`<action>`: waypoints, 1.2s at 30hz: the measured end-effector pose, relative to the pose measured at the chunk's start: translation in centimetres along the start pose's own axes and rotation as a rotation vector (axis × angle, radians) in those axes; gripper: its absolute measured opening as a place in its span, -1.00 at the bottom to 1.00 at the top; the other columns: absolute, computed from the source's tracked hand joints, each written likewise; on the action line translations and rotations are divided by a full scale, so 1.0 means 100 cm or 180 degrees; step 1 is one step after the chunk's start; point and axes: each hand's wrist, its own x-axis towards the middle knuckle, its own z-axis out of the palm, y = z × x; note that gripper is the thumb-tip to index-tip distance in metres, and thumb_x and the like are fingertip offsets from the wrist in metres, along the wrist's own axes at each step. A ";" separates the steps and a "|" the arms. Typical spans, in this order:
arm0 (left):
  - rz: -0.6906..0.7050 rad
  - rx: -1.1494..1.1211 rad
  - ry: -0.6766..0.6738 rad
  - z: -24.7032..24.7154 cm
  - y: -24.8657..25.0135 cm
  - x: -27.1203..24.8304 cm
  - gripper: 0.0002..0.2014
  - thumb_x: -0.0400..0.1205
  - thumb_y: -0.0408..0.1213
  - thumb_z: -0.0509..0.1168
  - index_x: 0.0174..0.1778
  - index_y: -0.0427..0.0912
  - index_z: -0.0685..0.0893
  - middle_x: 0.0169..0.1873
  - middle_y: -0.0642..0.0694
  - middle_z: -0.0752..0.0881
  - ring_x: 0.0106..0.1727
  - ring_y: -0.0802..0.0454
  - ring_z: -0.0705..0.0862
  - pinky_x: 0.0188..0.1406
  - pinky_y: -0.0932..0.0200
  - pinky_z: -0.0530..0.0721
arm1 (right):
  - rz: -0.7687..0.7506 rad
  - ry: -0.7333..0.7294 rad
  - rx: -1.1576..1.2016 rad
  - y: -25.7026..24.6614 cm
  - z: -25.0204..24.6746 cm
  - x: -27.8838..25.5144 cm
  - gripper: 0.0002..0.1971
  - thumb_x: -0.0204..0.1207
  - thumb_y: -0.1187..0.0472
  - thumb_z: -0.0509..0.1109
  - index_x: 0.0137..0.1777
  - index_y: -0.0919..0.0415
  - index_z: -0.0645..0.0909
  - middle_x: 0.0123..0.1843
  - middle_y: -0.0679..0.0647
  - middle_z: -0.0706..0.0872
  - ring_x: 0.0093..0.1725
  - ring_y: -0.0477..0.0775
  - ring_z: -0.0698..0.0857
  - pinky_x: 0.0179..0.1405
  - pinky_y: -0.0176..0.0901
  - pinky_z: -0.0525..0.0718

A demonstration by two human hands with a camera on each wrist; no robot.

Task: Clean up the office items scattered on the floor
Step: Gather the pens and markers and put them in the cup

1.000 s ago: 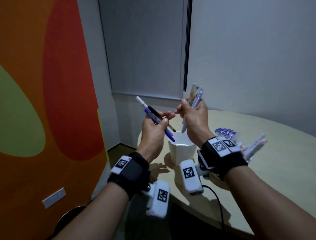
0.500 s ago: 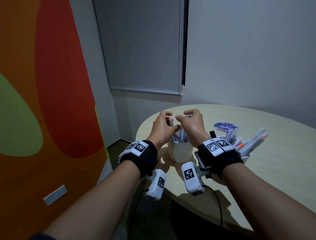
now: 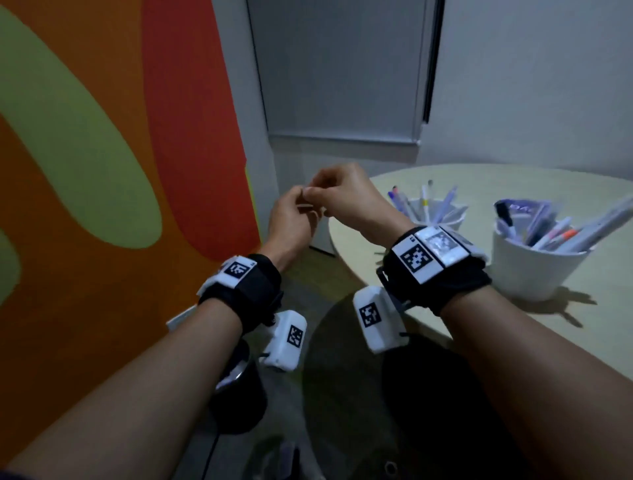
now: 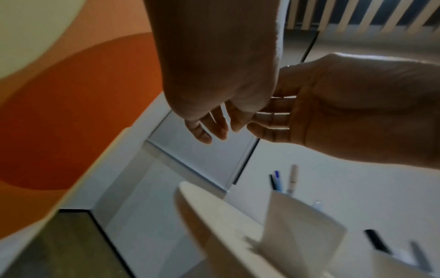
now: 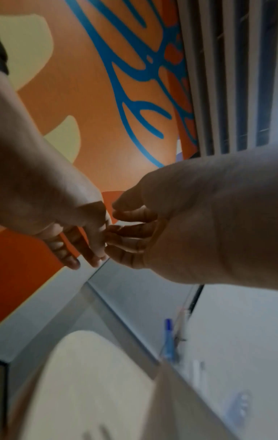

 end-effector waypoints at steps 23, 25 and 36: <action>-0.2672 0.0747 -0.2663 0.097 -0.537 -0.332 -0.75 0.56 -0.54 0.20 -0.28 -0.14 0.66 -0.33 -0.32 0.78 -0.29 -0.28 0.77 -0.17 -0.14 0.79 | 0.3417 -0.2921 -0.0883 0.547 0.248 -0.321 -0.80 0.58 0.31 0.39 -0.28 0.32 0.65 -0.57 0.04 0.71 -0.58 -0.06 0.69 -0.57 -0.28 0.64; -0.2343 0.1068 -0.3280 0.114 -0.545 -0.349 -0.80 0.58 -0.48 0.26 -0.18 -0.08 0.70 -0.13 -0.23 0.81 -0.07 -0.18 0.78 0.01 0.05 0.76 | 0.3472 -0.2889 -0.0975 0.577 0.253 -0.351 -0.72 0.58 0.23 0.42 -0.34 0.35 0.65 -0.69 -0.02 0.63 -0.70 -0.13 0.59 -0.59 -0.25 0.59; 0.0573 0.2586 -0.4941 0.143 -0.577 -0.468 -0.71 0.49 -0.14 0.47 0.10 -0.08 0.68 0.10 -0.09 0.65 0.25 -0.19 0.51 -0.03 -0.13 0.64 | 0.2584 -0.2712 -0.1987 0.603 0.342 -0.420 -0.19 0.56 0.06 0.44 0.62 0.39 0.09 0.33 0.42 0.60 0.24 0.46 0.64 0.09 0.15 0.62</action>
